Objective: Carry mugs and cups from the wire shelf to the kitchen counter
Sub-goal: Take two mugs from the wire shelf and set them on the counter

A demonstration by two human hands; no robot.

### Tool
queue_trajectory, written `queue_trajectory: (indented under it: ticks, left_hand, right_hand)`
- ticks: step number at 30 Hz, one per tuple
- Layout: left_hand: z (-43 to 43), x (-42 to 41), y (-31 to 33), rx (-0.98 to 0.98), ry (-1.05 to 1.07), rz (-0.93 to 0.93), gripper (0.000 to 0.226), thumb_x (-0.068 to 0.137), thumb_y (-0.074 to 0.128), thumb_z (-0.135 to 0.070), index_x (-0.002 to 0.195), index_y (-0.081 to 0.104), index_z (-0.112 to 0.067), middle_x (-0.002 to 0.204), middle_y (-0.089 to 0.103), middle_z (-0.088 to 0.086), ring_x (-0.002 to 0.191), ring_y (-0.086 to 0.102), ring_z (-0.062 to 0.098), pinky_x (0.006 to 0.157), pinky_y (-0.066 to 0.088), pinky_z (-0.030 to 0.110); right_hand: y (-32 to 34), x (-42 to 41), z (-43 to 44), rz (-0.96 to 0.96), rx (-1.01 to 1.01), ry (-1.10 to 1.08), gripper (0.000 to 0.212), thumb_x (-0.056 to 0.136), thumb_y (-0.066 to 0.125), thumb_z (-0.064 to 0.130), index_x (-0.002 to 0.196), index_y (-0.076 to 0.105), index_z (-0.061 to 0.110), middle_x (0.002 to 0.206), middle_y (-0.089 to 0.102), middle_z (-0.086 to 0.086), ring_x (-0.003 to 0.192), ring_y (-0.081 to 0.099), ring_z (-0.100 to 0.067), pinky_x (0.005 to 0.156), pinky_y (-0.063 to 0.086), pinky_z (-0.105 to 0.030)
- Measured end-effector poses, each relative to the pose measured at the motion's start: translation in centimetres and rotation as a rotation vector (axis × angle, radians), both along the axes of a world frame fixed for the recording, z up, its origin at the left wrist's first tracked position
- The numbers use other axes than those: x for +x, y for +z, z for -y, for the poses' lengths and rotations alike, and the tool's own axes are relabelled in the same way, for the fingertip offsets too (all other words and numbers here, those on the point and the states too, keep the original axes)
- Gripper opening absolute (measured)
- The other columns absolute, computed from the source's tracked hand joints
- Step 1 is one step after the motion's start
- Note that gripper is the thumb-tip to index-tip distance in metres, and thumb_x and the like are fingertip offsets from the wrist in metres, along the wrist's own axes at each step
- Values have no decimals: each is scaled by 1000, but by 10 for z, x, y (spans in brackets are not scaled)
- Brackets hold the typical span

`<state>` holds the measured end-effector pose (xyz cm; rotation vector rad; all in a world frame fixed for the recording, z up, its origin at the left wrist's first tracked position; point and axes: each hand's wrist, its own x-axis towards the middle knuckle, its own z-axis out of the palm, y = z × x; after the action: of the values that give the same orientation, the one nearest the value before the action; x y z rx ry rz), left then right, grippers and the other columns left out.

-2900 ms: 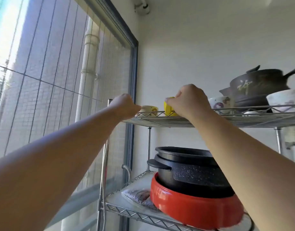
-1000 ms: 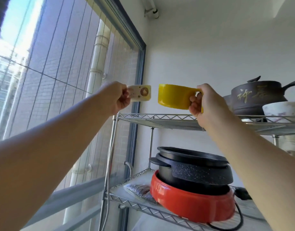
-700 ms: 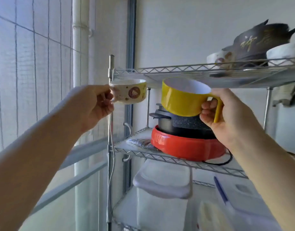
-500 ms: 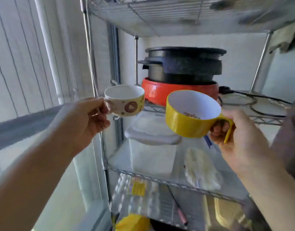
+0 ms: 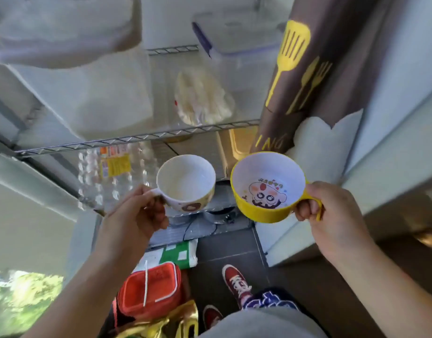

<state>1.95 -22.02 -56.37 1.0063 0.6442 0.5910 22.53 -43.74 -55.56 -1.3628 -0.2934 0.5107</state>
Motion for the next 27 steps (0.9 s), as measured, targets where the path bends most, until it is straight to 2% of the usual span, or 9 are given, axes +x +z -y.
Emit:
queue_trajectory:
  ticks: [9,15,17,21,23,25,27]
  left_hand:
    - [67,49,-69,-8,-351,-179,28,87,50,-15,58,51,-18,60,50,4,52,47,18,48,42,26]
    - [130,115,-86,-35,-609,-205,22,80,51,-9,58,54,-10,57,48,6,48,43,18,42,41,25]
    - [159,139,-86,8,-712,-216,28,85,47,-6,58,55,-11,57,48,5,48,44,18,43,41,25]
    - [230,189,-83,60,-868,-255,34,89,49,-8,57,54,-16,57,47,5,50,44,19,48,40,27]
    - [271,218,-84,44,-922,-271,31,86,53,-7,56,54,-15,57,48,5,48,45,18,46,41,26]
    - [314,247,-87,63,-996,-298,30,84,54,-8,55,55,-16,56,51,5,47,46,17,45,42,26]
    - [357,276,-90,143,-1089,-328,33,87,48,-13,55,56,-19,57,53,4,49,48,18,48,41,28]
  right_hand:
    - [-41,-3,120,-186,-115,-342,60,88,37,-4,33,39,19,34,38,0,39,40,-16,57,29,-35]
    - [-52,3,207,-245,-122,-611,57,87,39,-1,33,38,17,34,38,-3,40,39,-19,59,27,-37]
    - [-57,7,241,-260,-115,-698,56,87,39,-2,33,37,17,36,37,-5,40,38,-18,57,28,-36]
    - [-62,16,315,-289,-96,-886,48,89,39,-4,43,36,9,37,34,-3,37,39,-14,51,30,-32]
    - [-62,20,356,-296,-189,-954,39,91,38,-5,53,40,5,39,37,0,37,43,-8,49,37,-26]
    - [-64,23,398,-329,-206,-1028,38,92,39,-3,55,42,6,39,41,1,44,45,-10,44,40,-17]
    - [-66,27,441,-351,-214,-1088,42,94,40,-3,55,44,12,39,45,3,41,48,-7,47,41,-15]
